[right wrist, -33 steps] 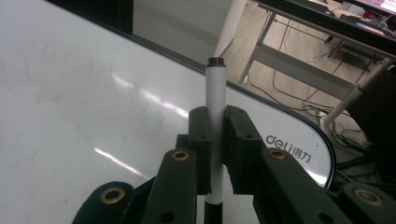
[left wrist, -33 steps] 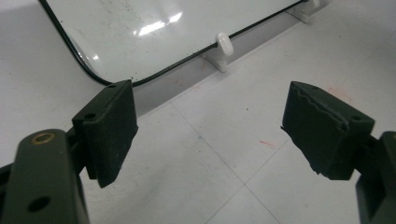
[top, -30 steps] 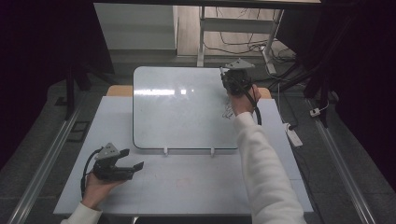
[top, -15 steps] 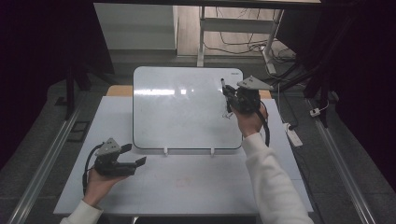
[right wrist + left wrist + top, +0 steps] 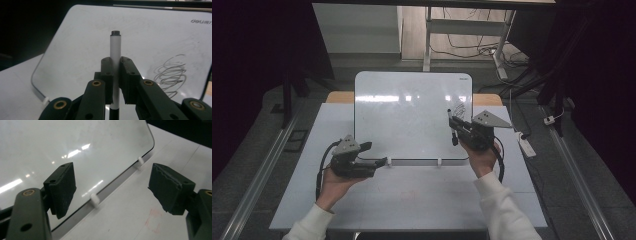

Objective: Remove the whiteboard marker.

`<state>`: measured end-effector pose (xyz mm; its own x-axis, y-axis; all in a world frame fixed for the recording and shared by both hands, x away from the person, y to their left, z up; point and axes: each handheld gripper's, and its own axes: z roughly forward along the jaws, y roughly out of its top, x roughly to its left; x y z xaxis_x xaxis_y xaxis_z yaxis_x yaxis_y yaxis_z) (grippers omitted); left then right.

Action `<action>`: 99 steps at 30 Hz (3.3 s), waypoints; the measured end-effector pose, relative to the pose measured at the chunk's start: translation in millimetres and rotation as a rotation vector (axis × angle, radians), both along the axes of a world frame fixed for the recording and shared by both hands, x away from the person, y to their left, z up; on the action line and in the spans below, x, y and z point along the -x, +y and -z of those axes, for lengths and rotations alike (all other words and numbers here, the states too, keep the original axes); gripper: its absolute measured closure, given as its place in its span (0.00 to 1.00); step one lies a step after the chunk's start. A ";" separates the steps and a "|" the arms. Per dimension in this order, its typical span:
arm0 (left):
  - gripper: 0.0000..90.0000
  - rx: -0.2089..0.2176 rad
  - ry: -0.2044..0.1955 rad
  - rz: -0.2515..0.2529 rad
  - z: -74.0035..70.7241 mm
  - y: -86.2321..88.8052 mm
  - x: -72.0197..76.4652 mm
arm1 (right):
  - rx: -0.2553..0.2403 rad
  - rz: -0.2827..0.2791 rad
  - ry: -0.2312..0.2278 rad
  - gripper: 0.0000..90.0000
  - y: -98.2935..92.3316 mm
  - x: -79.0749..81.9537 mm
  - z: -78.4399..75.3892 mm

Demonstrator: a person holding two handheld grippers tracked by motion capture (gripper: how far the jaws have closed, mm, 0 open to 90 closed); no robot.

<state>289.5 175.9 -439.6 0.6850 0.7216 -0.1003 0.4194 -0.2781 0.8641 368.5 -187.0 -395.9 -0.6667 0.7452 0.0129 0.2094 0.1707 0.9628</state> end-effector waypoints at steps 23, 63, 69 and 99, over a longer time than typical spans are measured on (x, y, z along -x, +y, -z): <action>0.28 0.019 0.027 0.095 1.1 -41.7 -9.6 | -0.053 -0.101 0.039 0.91 24.1 32.3 29.5; 0.85 0.106 0.072 0.249 6.6 -78.5 -30.5 | -0.102 -0.171 0.023 0.90 74.3 61.6 43.4; 0.91 0.118 0.082 0.252 5.8 -74.3 -31.6 | -0.096 -0.181 0.009 0.90 74.1 63.6 41.1; 0.91 0.048 0.144 0.556 4.7 -73.6 -40.2 | 0.155 -0.773 0.238 0.65 40.2 22.0 64.3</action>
<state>329.6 102.3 -444.3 0.9369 0.2497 -0.2447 0.3362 -0.4520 0.8262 346.4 -146.8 -460.2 -0.9847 0.0823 0.1534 0.1740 0.4776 0.8611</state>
